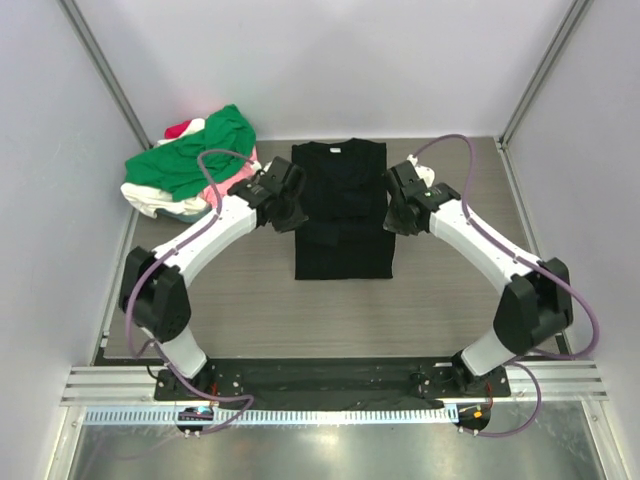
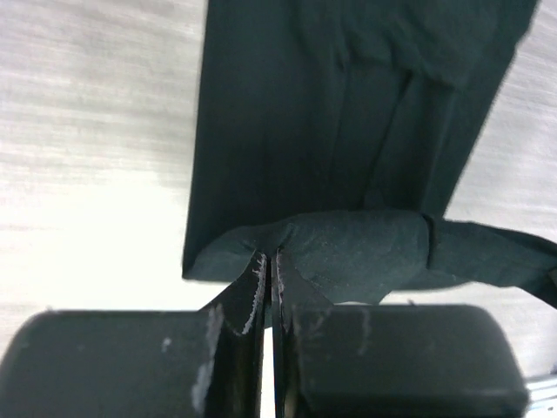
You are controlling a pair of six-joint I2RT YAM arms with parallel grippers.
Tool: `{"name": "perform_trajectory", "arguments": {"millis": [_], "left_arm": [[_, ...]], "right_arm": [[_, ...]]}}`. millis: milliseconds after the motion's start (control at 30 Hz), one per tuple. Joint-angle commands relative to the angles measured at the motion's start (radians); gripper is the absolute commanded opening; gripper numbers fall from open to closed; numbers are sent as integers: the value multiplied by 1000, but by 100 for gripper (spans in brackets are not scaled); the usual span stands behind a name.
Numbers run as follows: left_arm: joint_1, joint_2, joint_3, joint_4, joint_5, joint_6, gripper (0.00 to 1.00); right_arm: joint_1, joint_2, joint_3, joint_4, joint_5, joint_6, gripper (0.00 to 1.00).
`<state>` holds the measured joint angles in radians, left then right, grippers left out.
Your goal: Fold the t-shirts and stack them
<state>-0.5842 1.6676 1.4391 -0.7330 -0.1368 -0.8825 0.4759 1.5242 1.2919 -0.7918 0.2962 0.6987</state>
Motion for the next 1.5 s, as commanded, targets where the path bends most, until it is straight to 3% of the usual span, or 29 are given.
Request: {"name": "perform_trajectory", "arguments": {"millis": [0,433,533,567,600,633,667,733,767,800,867,900,933,967,1067,1233,1467], "left_arm": [[38,52,81,-16,37,66,0],[161,374,297,-25,117,114,0],[197,474,395,-54,179,119,14],[210,504,440,-78,190,114,26],[224,577,504,-100,209,109,34],[251,615,653,-158,257,115,40],[267,664,766,-210,262,113,51],[305,768,955,-380,310,105,52],[314,777,1089,-425,315,102,52],[316,768,1100,-449,310,102,52],[308,626,982,-389,281,111,53],[305,550,754,-325,281,105,54],[300,484,644,-199,293,93,54],[299,368,554,-154,307,76,55],[281,231,301,-97,302,76,55],[225,69,40,-82,293,125,53],[216,-212,-205,-117,162,235,54]], "right_arm": [[-39,59,72,46,-40,-77,1],[-138,375,256,94,-134,-146,1],[-163,462,326,91,-159,-151,4],[-174,490,404,83,-176,-157,15],[-187,563,464,60,-186,-160,35],[-206,600,624,-10,-189,-166,64],[-214,646,715,-50,-203,-175,71],[-217,727,960,-181,-218,-191,77],[-217,729,1009,-216,-226,-206,77],[-215,717,1017,-228,-232,-208,77],[-209,587,869,-176,-246,-206,77],[-200,521,784,-135,-261,-200,77],[-194,464,691,-35,-279,-193,77],[-186,358,518,9,-331,-186,76],[-131,246,292,92,-358,-160,72],[35,243,162,118,-302,-166,67],[78,408,225,120,-301,-188,61]]}}
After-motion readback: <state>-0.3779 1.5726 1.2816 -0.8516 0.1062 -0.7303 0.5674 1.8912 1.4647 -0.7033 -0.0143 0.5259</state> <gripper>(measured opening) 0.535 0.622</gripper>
